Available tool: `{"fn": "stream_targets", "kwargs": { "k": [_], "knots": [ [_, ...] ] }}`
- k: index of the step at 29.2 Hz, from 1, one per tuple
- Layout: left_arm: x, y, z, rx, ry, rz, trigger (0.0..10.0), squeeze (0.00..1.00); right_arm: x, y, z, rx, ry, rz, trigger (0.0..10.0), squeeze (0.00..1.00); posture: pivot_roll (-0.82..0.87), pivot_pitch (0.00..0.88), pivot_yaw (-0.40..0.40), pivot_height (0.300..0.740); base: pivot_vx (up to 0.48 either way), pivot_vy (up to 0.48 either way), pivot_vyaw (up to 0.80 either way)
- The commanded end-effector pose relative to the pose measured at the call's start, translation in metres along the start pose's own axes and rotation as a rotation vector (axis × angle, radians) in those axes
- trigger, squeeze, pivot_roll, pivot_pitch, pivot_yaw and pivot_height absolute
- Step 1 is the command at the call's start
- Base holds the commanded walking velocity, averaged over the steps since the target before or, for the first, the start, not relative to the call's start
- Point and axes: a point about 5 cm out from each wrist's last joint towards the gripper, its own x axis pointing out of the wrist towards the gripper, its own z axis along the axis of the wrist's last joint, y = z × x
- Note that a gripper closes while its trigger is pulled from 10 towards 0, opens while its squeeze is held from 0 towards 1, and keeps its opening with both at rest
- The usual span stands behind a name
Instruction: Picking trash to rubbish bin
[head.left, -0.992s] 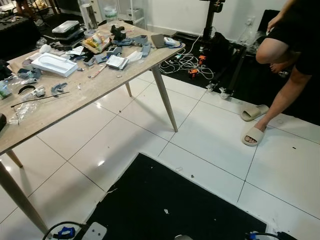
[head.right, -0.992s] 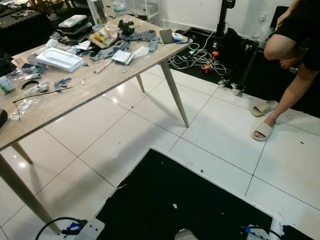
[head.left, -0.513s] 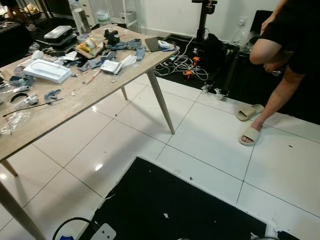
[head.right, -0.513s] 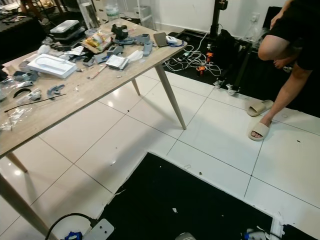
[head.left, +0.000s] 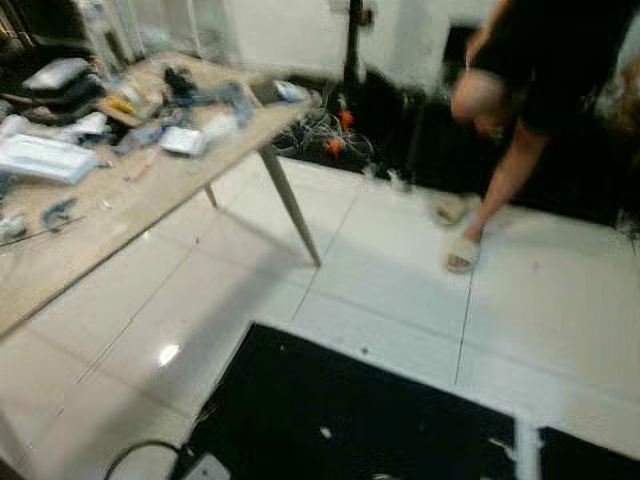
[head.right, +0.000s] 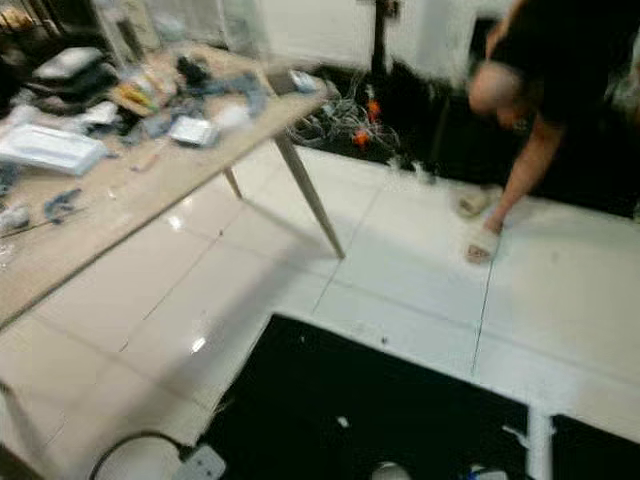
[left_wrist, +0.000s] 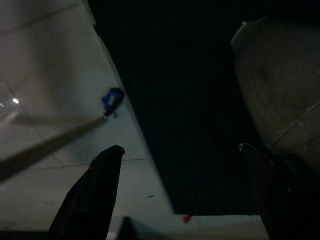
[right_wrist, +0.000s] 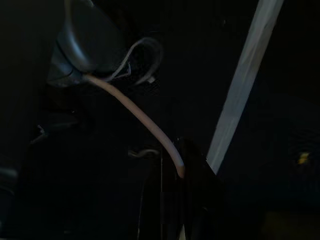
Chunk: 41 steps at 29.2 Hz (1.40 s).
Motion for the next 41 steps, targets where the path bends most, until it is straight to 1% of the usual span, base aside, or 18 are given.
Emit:
{"fn": "stream_targets", "kwargs": {
  "k": [1,6,10,11,12,14,17,20,22,23,25,28,29,30,33,36,39,41],
  "knots": [
    [0.0,-0.002,-0.003,0.009,0.012,-0.004,10.0,0.0,0.0,0.004,-0.003,-0.008,0.01,0.001,10.0,0.0,-0.01,0.073,0.111,0.74,0.0,0.0,-0.79],
    [0.0,-0.003,-0.004,0.012,0.015,-0.006,10.0,0.0,-0.001,0.004,-0.008,-0.016,0.014,0.001,10.0,0.0,-0.01,0.073,0.111,0.74,0.0,0.0,-0.79],
    [0.0,-0.004,-0.005,0.015,0.018,-0.007,10.0,0.0,-0.002,-0.006,-0.014,-0.018,0.019,-0.008,10.0,0.0,-0.01,0.073,0.111,0.74,0.0,0.0,-0.79],
    [0.0,-0.004,-0.005,0.015,0.018,-0.007,10.0,0.0,-0.002,-0.006,-0.014,-0.018,0.019,-0.008,10.0,0.0,-0.01,0.073,0.111,0.74,0.0,0.0,-0.79],
    [0.0,-0.004,-0.005,0.015,0.018,-0.007,10.0,0.0,-0.003,-0.01,-0.014,-0.018,0.019,-0.012,10.0,0.0,-0.01,0.07,0.106,0.74,0.0,0.0,-0.79],
    [0.0,-0.004,-0.005,0.016,0.018,-0.007,10.0,0.0,-0.004,-0.022,-0.01,-0.022,0.012,-0.024,10.0,0.0,-0.01,0.07,0.106,0.74,0.0,0.0,-0.79],
    [0.0,-0.004,-0.006,0.016,0.018,-0.006,10.0,0.0,-0.003,-0.025,-0.004,-0.024,0.004,-0.027,10.0,0.0,-0.01,0.07,0.106,0.74,0.0,0.0,-0.79],
    [0.0,-0.004,-0.006,0.015,0.018,-0.005,10.0,0.0,-0.002,-0.023,0.005,-0.026,-0.01,-0.024,10.0,0.0,-0.01,0.07,0.106,0.74,0.0,0.0,-0.79],
    [0.0,-0.003,-0.006,0.015,0.018,-0.004,10.0,0.0,-0.001,-0.017,0.012,-0.028,-0.018,-0.019,10.0,0.0,-0.01,0.07,0.106,0.74,0.0,0.0,-0.79],
    [0.0,-0.003,-0.006,0.016,0.019,-0.005,10.0,0.0,0.0,-0.01,0.014,-0.029,-0.021,-0.013,10.0,0.0,-0.01,0.07,0.106,0.74,0.0,0.0,-0.79],
    [0.0,-0.003,-0.006,0.016,0.019,-0.005,10.0,0.0,0.001,-0.008,0.014,-0.03,-0.021,-0.011,10.0,0.0,-0.01,0.07,0.106,0.74,0.0,0.0,-0.79],
    [0.0,-0.004,-0.006,0.016,0.019,-0.006,10.0,0.0,0.001,0.003,0.013,-0.03,-0.02,0.001,10.0,0.0,-0.01,0.07,0.106,0.74,0.0,0.0,-0.79],
    [0.0,-0.004,-0.006,0.016,0.019,-0.006,10.0,0.0,0.001,0.003,0.013,-0.03,-0.02,0.001,10.0,0.0,-0.01,0.07,0.106,0.74,0.0,0.0,-0.79],
    [0.0,-0.004,-0.006,0.016,0.019,-0.007,10.0,0.0,0.001,0.009,0.009,-0.029,-0.015,0.008,10.0,0.0,-0.01,0.07,0.106,0.74,0.0,0.0,-0.79],
    [0.0,-0.005,-0.006,0.016,0.02,-0.009,10.0,0.0,0.001,0.015,0.001,-0.029,-0.003,0.014,10.0,0.0,-0.01,0.07,0.106,0.74,0.0,0.0,-0.79],
    [0.0,-0.005,-0.006,0.015,0.021,-0.01,10.0,0.0,0.001,0.015,-0.002,-0.028,0.002,0.013,10.0,0.0,-0.01,0.07,0.106,0.74,0.0,0.0,-0.79],
    [0.0,-0.005,-0.006,0.015,0.022,-0.01,10.0,0.0,0.0,0.011,-0.006,-0.028,0.007,0.009,10.0,0.0,-0.01,0.072,0.108,0.74,0.0,0.0,-0.79],
    [0.0,-0.005,-0.007,0.016,0.024,-0.01,10.0,0.0,-0.002,-0.001,-0.013,-0.027,0.015,-0.002,10.0,0.0,-0.01,0.072,0.108,0.74,0.0,0.0,-0.79]
  ]
}}
